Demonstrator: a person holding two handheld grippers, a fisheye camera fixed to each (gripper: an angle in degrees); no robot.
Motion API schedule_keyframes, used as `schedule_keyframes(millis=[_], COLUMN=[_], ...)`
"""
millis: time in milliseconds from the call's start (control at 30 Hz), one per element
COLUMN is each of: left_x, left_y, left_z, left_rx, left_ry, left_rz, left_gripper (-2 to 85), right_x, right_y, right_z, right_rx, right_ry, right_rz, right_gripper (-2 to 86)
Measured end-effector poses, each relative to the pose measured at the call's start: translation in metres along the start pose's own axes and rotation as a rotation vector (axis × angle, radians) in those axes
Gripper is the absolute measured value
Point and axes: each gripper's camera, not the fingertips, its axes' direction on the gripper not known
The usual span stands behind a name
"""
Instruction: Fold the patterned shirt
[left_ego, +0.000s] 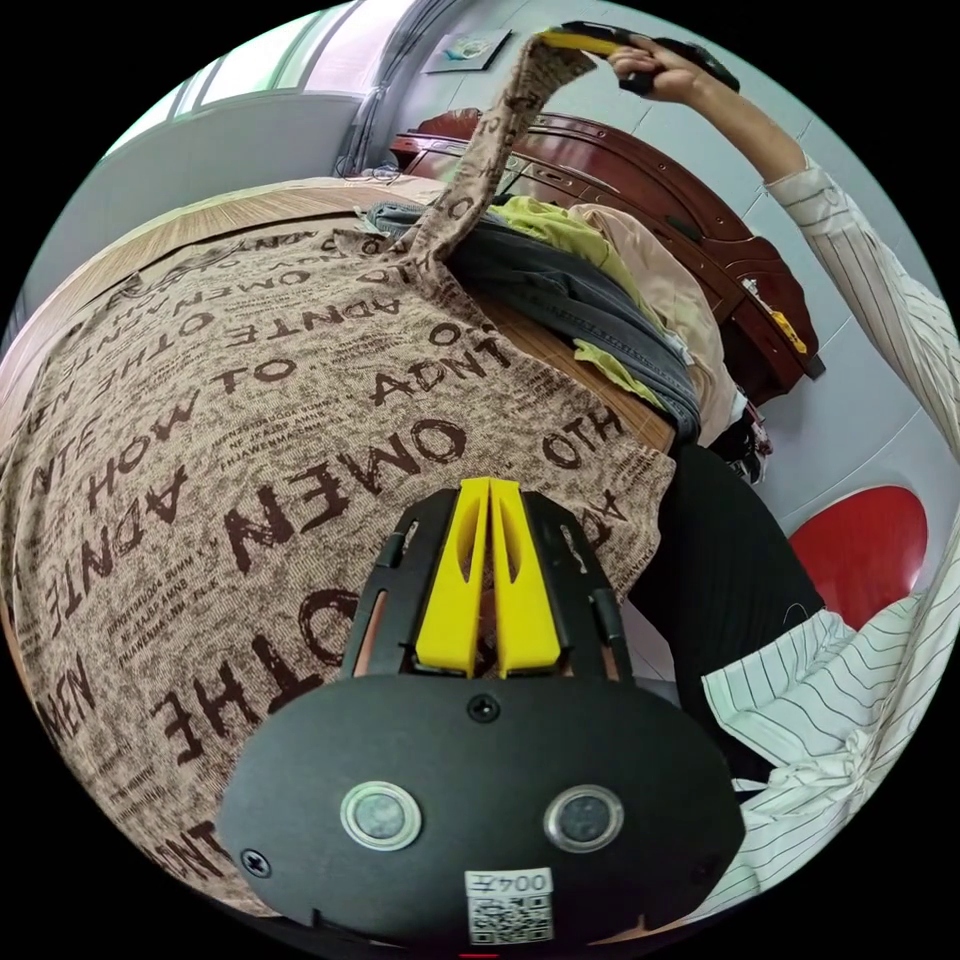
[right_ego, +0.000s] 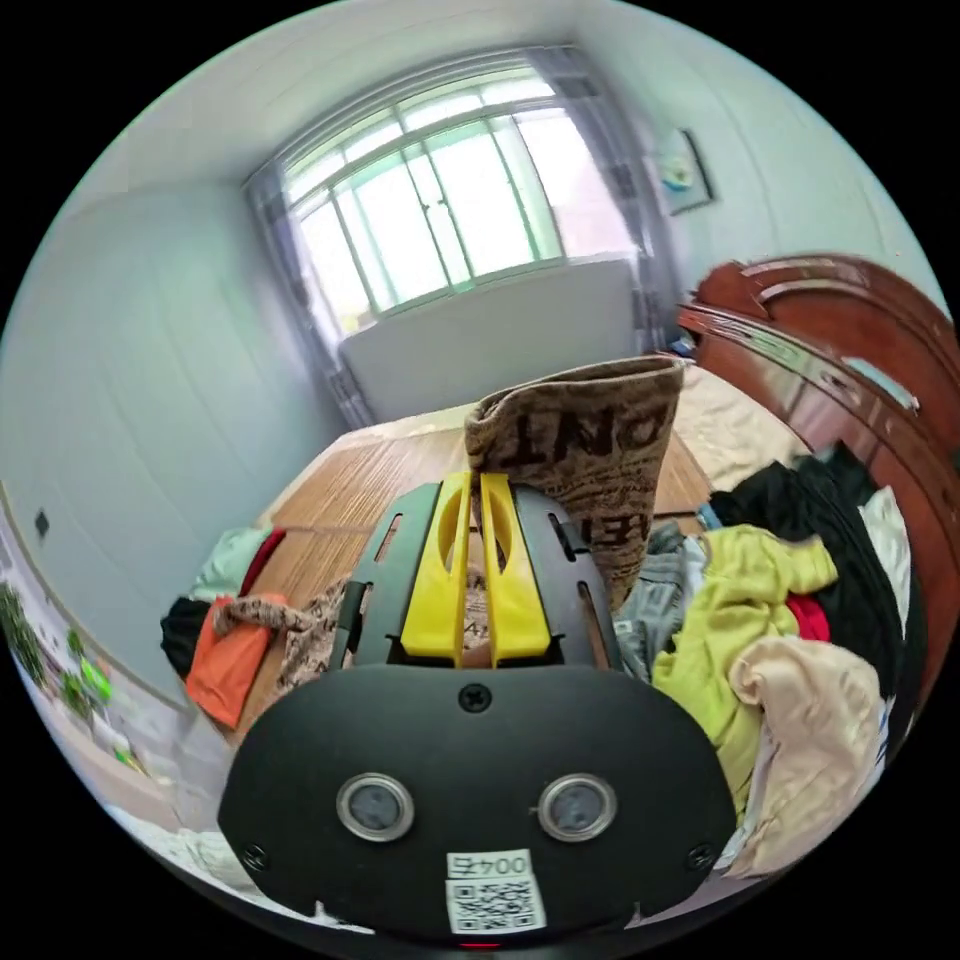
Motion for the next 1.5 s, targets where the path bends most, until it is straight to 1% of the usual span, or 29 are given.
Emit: schedule_keyframes(millis=[67,100,167,200,233,267,300,367,433,467,567,633,700,767,867,967,1033,1100,1133,1167,1200,1233,1267,1333,1367,1433,1467,1500], left_x=[-0.003,-0.004,-0.007,-0.009,-0.011,-0.011,-0.012,-0.013,-0.014,-0.015,-0.018,-0.022,-0.024,-0.024,-0.018,-0.017,-0.036,-0.056,-0.071,-0.078,-0.091,-0.101,-0.106,-0.120,-0.122,-0.131,-0.132,-0.134], left_y=[-0.002,-0.003,-0.006,-0.008,-0.010,-0.011,-0.013,-0.017,-0.022,-0.024,-0.032,-0.039,-0.044,-0.051,-0.068,-0.095,-0.130,-0.164,-0.190,-0.203,-0.230,-0.257,-0.271,-0.328,-0.342,-0.394,-0.407,-0.430], left_z=[0.000,0.000,0.000,0.000,0.001,0.001,0.001,0.002,0.003,0.003,0.004,0.006,0.006,0.007,0.001,-0.024,-0.045,-0.054,-0.057,-0.058,-0.058,-0.055,-0.053,-0.032,-0.024,0.013,0.023,0.044], left_rx=[0.004,0.007,0.012,0.013,0.015,0.016,0.017,0.018,0.021,0.021,0.023,0.023,0.022,0.022,0.004,0.084,0.153,0.180,0.191,0.194,0.188,0.178,0.175,0.136,0.121,0.060,0.035,-0.019], left_ry=[0.007,0.013,0.023,0.030,0.037,0.039,0.039,0.039,0.037,0.038,0.048,0.066,0.077,0.077,0.080,0.088,0.081,0.079,0.066,0.055,0.015,-0.028,-0.045,-0.125,-0.148,-0.202,-0.215,-0.253], left_rz=[-0.001,-0.002,-0.006,-0.009,-0.012,-0.014,-0.013,-0.013,-0.012,-0.011,-0.019,-0.034,-0.044,-0.044,-0.021,-0.025,-0.083,-0.120,-0.138,-0.142,-0.150,-0.145,-0.138,-0.111,-0.106,-0.094,-0.086,-0.074], left_gripper=[0.4,0.4,0.4,0.4,0.4,0.4,0.4,0.4,0.4,0.4,0.4,0.4,0.4,0.5,0.6,1.4,3.2,6.1,7.6,8.3,8.7,8.8,8.6,7.1,6.4,4.0,3.5,2.8], right_x=[-0.076,-0.093,-0.154,-0.166,-0.185,-0.196,-0.200,-0.206,-0.207,-0.205,-0.181,-0.149,-0.109,-0.053,-0.001,0.015,0.011,0.007,0.009,0.018,0.024,0.036,0.050,0.066,0.074,0.085,0.090,0.093], right_y=[0.003,0.007,0.028,0.035,0.048,0.061,0.067,0.089,0.097,0.096,0.087,0.089,0.101,0.128,0.159,0.163,0.156,0.148,0.145,0.144,0.144,0.142,0.143,0.147,0.151,0.161,0.168,0.170], right_z=[0.043,0.056,0.110,0.125,0.157,0.189,0.205,0.259,0.278,0.276,0.248,0.226,0.206,0.185,0.177,0.187,0.205,0.226,0.242,0.254,0.258,0.254,0.247,0.239,0.235,0.232,0.230,0.229], right_rx=[-0.067,-0.087,-0.194,-0.230,-0.320,-0.402,-0.439,-0.575,-0.626,-0.613,-0.535,-0.491,-0.484,-0.479,-0.512,-0.517,-0.538,-0.557,-0.583,-0.626,-0.646,-0.633,-0.623,-0.603,-0.572,-0.525,-0.478,-0.462], right_ry=[0.001,0.001,-0.008,-0.020,-0.060,-0.119,-0.143,-0.198,-0.242,-0.283,-0.307,-0.271,-0.178,0.007,0.155,0.136,0.107,0.114,0.147,0.203,0.218,0.159,0.094,0.021,-0.011,-0.082,-0.103,-0.111], right_rz=[-0.191,-0.236,-0.392,-0.429,-0.479,-0.488,-0.486,-0.442,-0.412,-0.395,-0.344,-0.295,-0.243,-0.180,-0.111,-0.088,-0.090,-0.103,-0.104,-0.078,-0.058,0.003,0.088,0.150,0.187,0.249,0.263,0.272], right_gripper=[1.0,1.1,2.1,2.4,3.1,3.8,4.2,6.8,9.0,9.8,9.9,9.1,8.4,8.0,9.9,13.9,15.6,15.6,12.8,7.7,6.6,4.5,4.2,4.1,4.3,4.5,4.5,4.5])
